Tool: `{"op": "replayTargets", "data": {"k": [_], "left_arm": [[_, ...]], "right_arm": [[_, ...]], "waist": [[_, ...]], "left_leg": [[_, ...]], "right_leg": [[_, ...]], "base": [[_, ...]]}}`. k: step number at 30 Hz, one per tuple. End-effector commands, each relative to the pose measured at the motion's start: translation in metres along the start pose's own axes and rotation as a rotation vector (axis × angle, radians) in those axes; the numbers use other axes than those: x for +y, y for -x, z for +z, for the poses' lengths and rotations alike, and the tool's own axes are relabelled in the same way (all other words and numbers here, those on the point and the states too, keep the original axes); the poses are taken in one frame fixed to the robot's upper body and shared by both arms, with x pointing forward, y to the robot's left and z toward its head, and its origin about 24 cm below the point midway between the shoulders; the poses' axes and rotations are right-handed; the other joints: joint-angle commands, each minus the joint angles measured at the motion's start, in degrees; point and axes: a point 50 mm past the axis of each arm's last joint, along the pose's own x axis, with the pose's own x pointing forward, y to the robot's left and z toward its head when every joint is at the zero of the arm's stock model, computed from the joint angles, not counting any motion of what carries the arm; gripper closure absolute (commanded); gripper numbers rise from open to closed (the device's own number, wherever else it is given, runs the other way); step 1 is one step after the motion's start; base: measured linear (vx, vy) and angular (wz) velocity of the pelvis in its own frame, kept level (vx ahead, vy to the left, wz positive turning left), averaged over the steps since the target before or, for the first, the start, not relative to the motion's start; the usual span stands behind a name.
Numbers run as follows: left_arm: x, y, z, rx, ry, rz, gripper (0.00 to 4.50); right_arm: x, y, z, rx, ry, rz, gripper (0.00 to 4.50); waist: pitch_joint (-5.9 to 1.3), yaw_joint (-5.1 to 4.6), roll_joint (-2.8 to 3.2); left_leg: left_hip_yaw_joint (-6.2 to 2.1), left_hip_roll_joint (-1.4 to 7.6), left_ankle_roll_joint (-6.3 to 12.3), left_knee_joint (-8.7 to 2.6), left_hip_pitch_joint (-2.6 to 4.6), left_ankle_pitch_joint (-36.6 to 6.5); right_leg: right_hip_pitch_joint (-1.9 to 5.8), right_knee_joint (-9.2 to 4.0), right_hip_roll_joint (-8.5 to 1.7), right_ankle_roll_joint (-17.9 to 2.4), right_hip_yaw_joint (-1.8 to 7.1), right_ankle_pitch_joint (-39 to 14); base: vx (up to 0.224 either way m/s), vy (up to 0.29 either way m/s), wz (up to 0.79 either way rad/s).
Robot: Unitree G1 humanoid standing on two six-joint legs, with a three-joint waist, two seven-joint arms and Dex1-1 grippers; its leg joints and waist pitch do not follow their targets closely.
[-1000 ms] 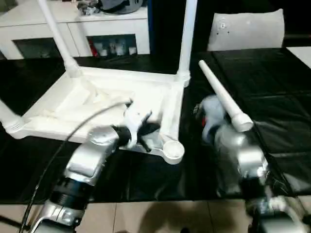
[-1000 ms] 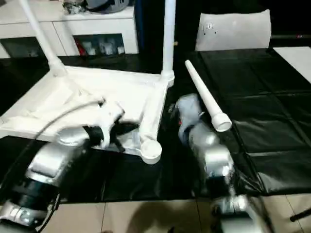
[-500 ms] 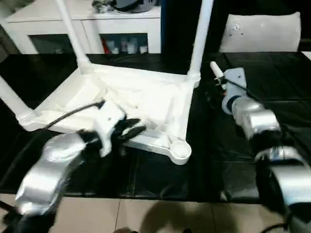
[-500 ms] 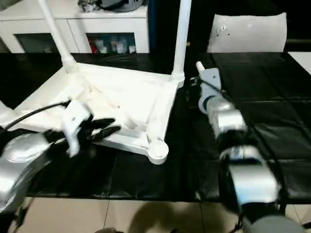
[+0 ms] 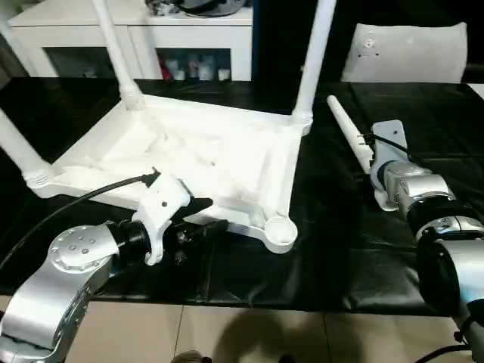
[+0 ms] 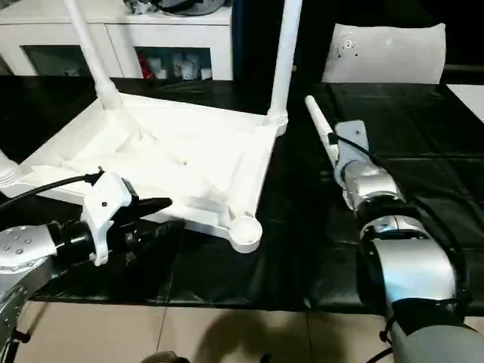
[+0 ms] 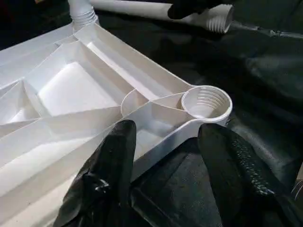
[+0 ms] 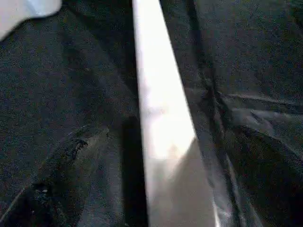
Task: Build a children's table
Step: Pick table leg
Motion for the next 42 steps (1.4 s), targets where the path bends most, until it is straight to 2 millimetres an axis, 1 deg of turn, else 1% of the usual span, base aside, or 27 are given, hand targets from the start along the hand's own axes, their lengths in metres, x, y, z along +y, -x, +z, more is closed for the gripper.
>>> {"op": "replayTargets", "data": {"k": [1, 4, 7, 8, 9, 11, 12, 13, 15, 16, 17, 18, 19, 20, 25, 26, 28, 29, 30, 31, 32, 35, 37, 38, 39, 40, 42], "left_arm": [[0.001, 0.003, 0.001, 0.011, -0.016, 0.019, 1.75], [-0.001, 0.004, -0.001, 0.038, -0.019, 0.023, 1.75], [0.0, 0.004, -0.001, 0.04, -0.019, 0.024, 1.75], [0.0, 0.004, -0.001, 0.04, -0.019, 0.024, 1.75], [0.0, 0.004, -0.001, 0.042, -0.02, 0.024, 1.75], [0.001, 0.003, -0.001, 0.045, -0.022, 0.025, 1.75], [0.002, 0.002, -0.001, 0.046, -0.025, 0.024, 1.72], [0.002, 0.001, -0.001, 0.046, -0.027, 0.024, 1.72], [0.003, 0.0, 0.0, 0.046, -0.028, 0.022, 1.72], [0.003, 0.0, 0.0, 0.046, -0.028, 0.022, 1.72], [0.004, -0.002, 0.0, 0.047, -0.031, 0.015, 1.72], [0.004, -0.002, 0.0, 0.05, -0.031, 0.007, 1.72], [0.004, -0.002, 0.0, 0.05, -0.031, 0.007, 1.72], [0.004, -0.003, 0.0, 0.057, -0.033, -0.006, 1.72], [0.002, -0.002, -0.003, 0.079, -0.023, -0.048, 1.72], [0.002, -0.002, -0.003, 0.079, -0.023, -0.048, 1.72], [0.001, -0.002, -0.003, 0.084, -0.022, -0.061, 1.72], [0.0, -0.001, -0.003, 0.087, -0.019, -0.074, 1.72], [0.0, -0.001, -0.003, 0.09, -0.016, -0.082, 1.72], [-0.001, -0.001, -0.003, 0.092, -0.007, -0.094, 1.72], [-0.001, -0.001, -0.003, 0.092, -0.007, -0.095, 1.72], [-0.003, -0.001, -0.004, 0.09, 0.009, -0.127, 1.72], [-0.003, -0.001, -0.004, 0.092, 0.012, -0.136, 1.72], [-0.004, -0.001, -0.004, 0.093, 0.014, -0.143, 1.72], [-0.004, -0.002, -0.004, 0.092, 0.018, -0.152, 1.72], [-0.004, -0.003, -0.004, 0.089, 0.019, -0.158, 1.72], [-0.003, -0.004, -0.003, 0.084, 0.023, -0.165, 1.72]], "right_arm": [[-0.003, 0.0, 0.0, -0.003, -0.003, -0.013, 0.0], [-0.005, 0.0, -0.014, 0.06, -0.016, 0.018, 0.0], [-0.003, 0.0, -0.017, 0.081, -0.039, 0.054, 0.0], [-0.003, 0.0, -0.017, 0.081, -0.039, 0.054, 0.0], [-0.002, 0.0, -0.021, 0.123, -0.037, 0.068, 0.0], [-0.001, 0.001, -0.024, 0.175, -0.032, 0.079, 0.0], [0.001, 0.002, -0.029, 0.228, -0.09, 0.115, 0.29], [0.002, 0.003, -0.03, 0.244, -0.109, 0.132, 0.29], [0.003, 0.003, -0.03, 0.259, -0.128, 0.146, 0.42], [0.003, 0.003, -0.03, 0.259, -0.128, 0.146, 0.56], [0.004, 0.004, -0.031, 0.277, -0.138, 0.172, 0.56], [0.005, 0.005, -0.031, 0.289, -0.135, 0.192, 0.79], [0.005, 0.005, -0.031, 0.289, -0.135, 0.192, 0.83], [0.005, 0.006, -0.03, 0.303, -0.13, 0.225, 0.89], [0.001, 0.009, -0.028, 0.327, -0.128, 0.282, 1.24], [0.001, 0.009, -0.028, 0.327, -0.128, 0.282, 1.37], [-0.002, 0.01, -0.029, 0.341, -0.095, 0.291, 1.44], [-0.005, 0.01, -0.031, 0.358, -0.028, 0.294, 1.7], [-0.007, 0.011, -0.032, 0.37, 0.019, 0.295, 1.7], [-0.009, 0.012, -0.033, 0.382, 0.056, 0.302, 1.7], [-0.009, 0.012, -0.033, 0.383, 0.058, 0.303, 1.92], [-0.014, 0.014, -0.033, 0.415, 0.139, 0.344, 2.09], [-0.015, 0.014, -0.033, 0.421, 0.149, 0.355, 2.36], [-0.016, 0.015, -0.033, 0.425, 0.152, 0.364, 2.43], [-0.018, 0.016, -0.033, 0.43, 0.157, 0.374, 2.43], [-0.019, 0.016, -0.033, 0.432, 0.159, 0.376, 2.47], [-0.02, 0.016, -0.032, 0.433, 0.163, 0.375, 2.52]], "waist": [[-3.03, 0.02, -0.59], [-3.11, -0.22, -0.63], [-3.05, -0.19, -0.64], [-3.15, -0.17, -0.64], [-3.22, -0.2, -0.74], [-3.08, -0.18, -0.65], [-3.63, -0.11, -0.64], [-3.53, -0.09, -0.64], [-3.62, 0.23, -0.33], [-3.64, 0.24, -0.37], [-3.67, 0.3, -0.37], [-3.71, 0.31, -0.18], [-3.75, 0.34, -0.25], [-3.68, 0.36, -0.33], [-3.56, 0.56, -0.13], [-3.52, 0.61, -0.25], [-3.51, 0.69, -0.36], [-3.54, 0.81, -0.35], [-3.55, 0.86, -0.16], [-3.52, 0.83, -0.22], [-3.5, 0.9, -0.19], [-3.56, 1.13, -0.25], [-3.58, 1.18, -0.31], [-3.57, 1.22, -0.1], [-3.57, 1.11, -0.16], [-3.56, 1.12, 0.02], [-3.54, 1.05, -0.17]], "left_leg": [[-1.47, 3.2, 2.13, -4.24, 0.08, -12.5], [-1.41, 3.11, 2.36, -4.1, 0.05, -12.4], [-1.39, 3.14, 2.83, -4.05, -0.07, -12.0], [-1.39, 3.2, 2.85, -4.01, 0.02, -12.2], [-1.39, 3.24, 2.81, -4.01, 0.05, -12.2], [-1.44, 3.22, 2.55, -4.06, 0.15, -13.1], [-1.44, 3.31, 2.26, -3.92, 0.28, -13.0], [-1.47, 3.33, 2.17, -3.96, 0.3, -13.2], [-1.47, 3.51, 1.68, -3.96, 0.35, -13.3], [-1.47, 3.51, 1.5, -3.97, 0.3, -13.2], [-1.49, 3.5, 1.21, -3.97, 0.29, -13.4], [-1.45, 3.39, 1.1, -3.91, 0.3, -13.8], [-1.44, 3.41, 1.11, -3.9, 0.31, -13.8], [-1.48, 3.4, 1.17, -3.91, 0.14, -13.9], [-1.58, 3.47, 0.65, -3.8, 0.36, -15.8], [-1.58, 3.44, 0.62, -3.78, 0.36, -16.3], [-1.57, 3.41, 0.56, -3.73, 0.32, -16.2], [-1.59, 3.39, 0.58, -3.69, 0.31, -16.1], [-1.62, 3.39, 0.57, -3.65, 0.21, -16.1], [-1.62, 3.46, 0.52, -3.68, 0.23, -16.2], [-1.65, 3.49, 0.47, -3.67, 0.33, -16.5], [-1.61, 3.53, 0.58, -3.64, 0.31, -16.1], [-1.62, 3.59, 0.73, -3.64, 0.28, -15.8], [-1.64, 3.61, 0.74, -3.64, 0.33, -15.6], [-1.63, 3.59, 0.84, -3.63, 0.28, -15.7], [-1.63, 3.58, 0.83, -3.61, 0.28, -15.8], [-1.62, 3.55, 0.88, -3.62, 0.27, -15.9]], "right_leg": [[3.1, -4.01, -4.29, -8.6, 4.12, -19.9], [3.17, -3.96, -4.32, -9.2, 4.09, -19.5], [3.22, -3.97, -4.32, -9.6, 4.06, -19.3], [3.24, -3.98, -4.33, -9.7, 4.05, -19.4], [3.25, -3.98, -4.31, -9.7, 4.02, -19.5], [3.21, -4.06, -4.21, -9.5, 3.98, -20.9], [3.42, -3.92, -4.27, -9.6, 3.92, -20.7], [3.35, -3.94, -4.23, -9.6, 3.93, -20.8], [3.21, -3.9, -4.32, -9.8, 4.01, -20.0], [3.24, -3.84, -4.29, -9.9, 4.02, -19.6], [3.28, -3.79, -4.38, -10.0, 4.03, -19.4], [3.27, -3.79, -4.28, -10.3, 4.02, -19.2], [3.3, -3.77, -4.3, -10.4, 4.02, -19.0], [3.38, -3.77, -4.39, -10.4, 4.02, -19.2], [3.18, -4.06, -4.51, -9.6, 3.94, -22.6], [3.17, -4.14, -4.43, -9.4, 3.89, -23.2], [3.13, -4.23, -4.47, -9.1, 3.9, -23.7], [3.16, -4.22, -4.55, -9.0, 3.9, -24.0], [3.11, -4.15, -4.47, -9.1, 3.8, -24.0], [3.08, -4.14, -4.47, -9.0, 3.86, -24.0], [3.03, -4.17, -4.46, -9.1, 3.86, -24.3], [3.07, -4.13, -4.44, -9.1, 3.94, -23.7], [3.11, -4.01, -4.41, -9.3, 3.99, -23.1], [3.1, -3.97, -4.43, -9.4, 4.02, -22.9], [3.17, -4.06, -4.39, -9.4, 3.98, -22.8], [3.18, -4.06, -4.37, -9.4, 3.99, -22.9], [3.17, -4.09, -4.31, -9.4, 3.97, -22.9]], "base": [[0.0, 0.0, 0.0], [0.0, 0.0, 0.0], [0.0, 0.0, 0.0], [0.0, 0.0, 0.0], [0.0, 0.0, 0.0], [0.0, 0.0, 0.0], [0.0, 0.0, 0.0], [0.0, 0.0, 0.0], [0.0, 0.0, 0.0], [0.0, 0.0, 0.0], [0.0, 0.0, 0.0], [0.0, 0.0, 0.0], [0.0, 0.0, 0.0], [0.0, 0.0, 0.0], [0.0, 0.0, 0.0], [0.0, 0.0, 0.0], [0.0, 0.0, 0.0], [0.0, 0.0, 0.0], [0.0, 0.0, 0.0], [0.0, 0.0, 0.0], [0.0, 0.0, 0.0], [0.0, 0.0, 0.0], [0.0, 0.0, 0.0], [0.0, 0.0, 0.0], [0.0, 0.0, 0.0], [0.0, 0.0, 0.0], [0.0, 0.0, 0.0]]}}
